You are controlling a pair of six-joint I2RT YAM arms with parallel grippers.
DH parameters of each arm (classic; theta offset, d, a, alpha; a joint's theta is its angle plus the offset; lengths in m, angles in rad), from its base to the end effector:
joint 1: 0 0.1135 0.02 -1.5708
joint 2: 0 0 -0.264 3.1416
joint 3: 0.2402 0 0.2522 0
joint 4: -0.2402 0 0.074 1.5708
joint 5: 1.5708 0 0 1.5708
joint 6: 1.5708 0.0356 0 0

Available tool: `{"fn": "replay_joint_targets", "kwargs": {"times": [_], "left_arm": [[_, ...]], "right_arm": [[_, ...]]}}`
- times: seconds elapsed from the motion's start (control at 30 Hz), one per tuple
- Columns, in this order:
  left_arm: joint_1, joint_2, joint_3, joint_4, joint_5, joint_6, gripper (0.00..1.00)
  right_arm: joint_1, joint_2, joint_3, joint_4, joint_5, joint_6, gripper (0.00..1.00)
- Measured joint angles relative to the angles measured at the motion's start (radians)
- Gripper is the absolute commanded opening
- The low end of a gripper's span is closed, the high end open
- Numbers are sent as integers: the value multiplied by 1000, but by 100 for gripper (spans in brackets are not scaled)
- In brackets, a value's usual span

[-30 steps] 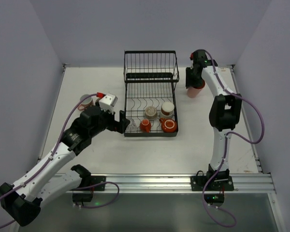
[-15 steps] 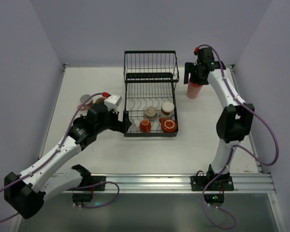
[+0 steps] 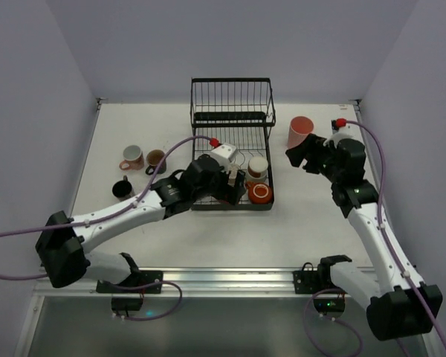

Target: Unload the cups from the dish rack

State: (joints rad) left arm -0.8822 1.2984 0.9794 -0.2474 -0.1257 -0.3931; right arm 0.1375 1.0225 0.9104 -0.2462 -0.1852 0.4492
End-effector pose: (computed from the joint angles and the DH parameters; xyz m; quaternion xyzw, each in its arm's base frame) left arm 0.1894 -0.2231 0.2893 0.1825 0.8561 -0.2418 0.4188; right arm 0.2315 0.0386 0.3328 0.0750 0.8165 0.2368 0.5211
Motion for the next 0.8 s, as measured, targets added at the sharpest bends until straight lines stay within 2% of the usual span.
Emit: {"fn": "replay_joint_targets", "kwargs": {"times": [0.17, 0.37, 0.53, 0.8], "left_arm": [[-56, 177, 69, 157, -32, 20, 98], [-56, 355, 172, 256, -66, 75, 98], [-56, 497, 297, 294, -83, 124, 98], [-56, 630, 406, 296, -157, 171, 98]], "right_arm": [[0, -244, -187, 82, -41, 75, 72], [0, -456, -227, 106, -45, 87, 72], [0, -495, -264, 132, -73, 96, 72], [0, -489, -293, 136, -98, 108, 72]]}}
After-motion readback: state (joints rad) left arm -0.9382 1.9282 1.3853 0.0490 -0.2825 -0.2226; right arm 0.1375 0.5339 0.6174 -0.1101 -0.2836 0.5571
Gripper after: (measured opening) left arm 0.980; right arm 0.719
